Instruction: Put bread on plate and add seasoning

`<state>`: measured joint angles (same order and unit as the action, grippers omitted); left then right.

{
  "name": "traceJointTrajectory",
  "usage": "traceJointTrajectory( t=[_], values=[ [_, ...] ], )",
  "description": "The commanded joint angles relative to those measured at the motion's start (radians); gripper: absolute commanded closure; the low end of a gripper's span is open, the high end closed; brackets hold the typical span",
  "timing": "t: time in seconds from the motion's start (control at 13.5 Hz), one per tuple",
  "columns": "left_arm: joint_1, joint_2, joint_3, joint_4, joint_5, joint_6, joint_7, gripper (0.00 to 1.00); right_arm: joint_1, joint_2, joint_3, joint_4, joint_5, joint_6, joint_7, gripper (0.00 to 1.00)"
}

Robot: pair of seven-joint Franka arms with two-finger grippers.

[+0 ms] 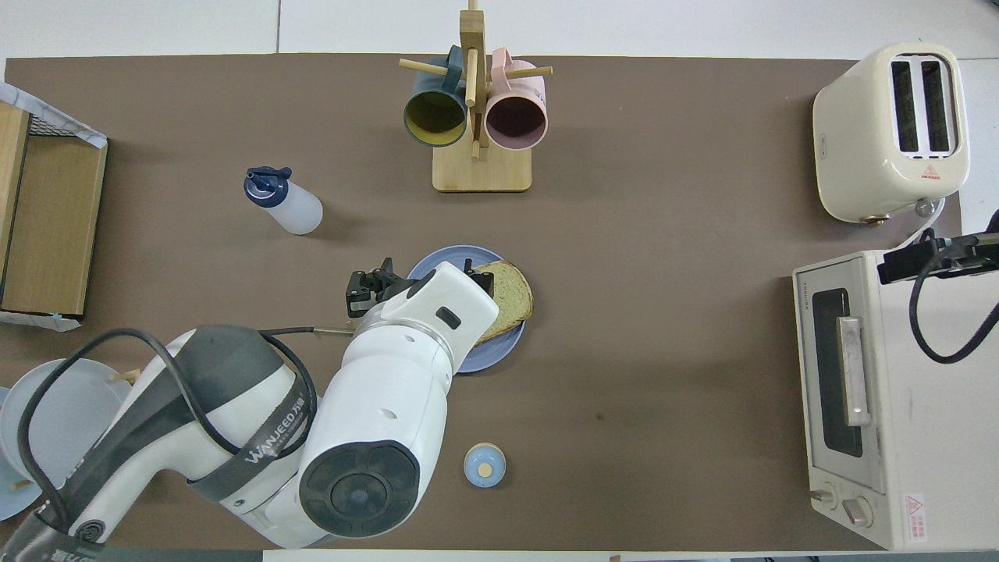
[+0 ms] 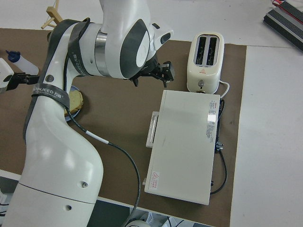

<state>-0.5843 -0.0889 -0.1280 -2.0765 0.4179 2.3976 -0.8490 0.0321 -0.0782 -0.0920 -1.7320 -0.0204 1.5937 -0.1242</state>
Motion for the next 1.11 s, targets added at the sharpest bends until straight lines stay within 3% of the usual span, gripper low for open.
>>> traceJointTrajectory(
  t=[0.0,0.22,0.59,1.04],
  values=[
    [-0.003,0.004,0.019,0.105,-0.122,-0.13,0.168,0.0,-0.011,-0.002,0.006,0.0,0.004,-0.009,0.011,0.0],
    [0.032,0.0,0.024,0.141,-0.136,-0.207,0.243,0.0,-0.011,-0.002,0.008,0.0,0.004,-0.009,0.012,0.0],
    [0.178,-0.003,0.024,0.245,-0.27,-0.398,0.52,0.0,-0.011,-0.002,0.006,0.0,0.004,-0.009,0.012,0.0],
    [0.401,-0.015,0.024,0.248,-0.367,-0.494,0.844,0.0,-0.011,-0.002,0.006,0.0,0.004,-0.009,0.012,0.0]
  ],
)
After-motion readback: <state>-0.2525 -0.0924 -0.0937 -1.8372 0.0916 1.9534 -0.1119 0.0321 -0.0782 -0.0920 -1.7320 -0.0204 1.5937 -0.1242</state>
